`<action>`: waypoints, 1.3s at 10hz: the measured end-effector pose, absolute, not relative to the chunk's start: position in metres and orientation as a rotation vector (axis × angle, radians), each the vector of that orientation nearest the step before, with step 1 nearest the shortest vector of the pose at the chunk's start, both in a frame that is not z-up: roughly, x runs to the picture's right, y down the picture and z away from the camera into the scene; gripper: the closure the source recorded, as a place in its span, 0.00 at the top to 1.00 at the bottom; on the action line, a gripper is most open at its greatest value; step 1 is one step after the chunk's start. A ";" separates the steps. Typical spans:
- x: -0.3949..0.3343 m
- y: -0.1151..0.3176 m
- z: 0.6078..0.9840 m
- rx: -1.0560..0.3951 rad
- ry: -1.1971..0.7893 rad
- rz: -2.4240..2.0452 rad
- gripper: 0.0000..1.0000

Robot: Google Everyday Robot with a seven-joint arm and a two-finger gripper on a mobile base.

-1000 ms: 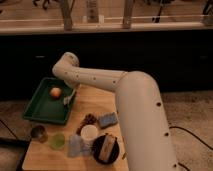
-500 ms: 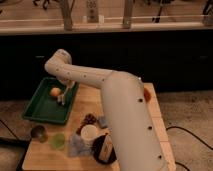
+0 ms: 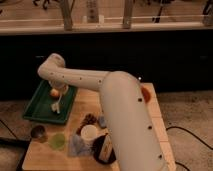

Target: Wipe tray with brush

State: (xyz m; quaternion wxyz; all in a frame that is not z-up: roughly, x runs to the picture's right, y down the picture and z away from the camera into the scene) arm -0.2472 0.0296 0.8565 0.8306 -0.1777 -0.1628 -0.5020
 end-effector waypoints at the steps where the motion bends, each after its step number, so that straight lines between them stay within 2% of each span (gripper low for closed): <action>1: -0.239 0.036 0.850 -0.384 -0.346 -1.074 0.00; 4: -0.198 0.032 0.845 -0.395 -0.283 -1.054 0.00; 8: -0.180 -0.002 0.865 -0.355 -0.176 -0.990 0.00; 13: -0.240 -0.006 0.871 -0.294 -0.290 -1.030 0.00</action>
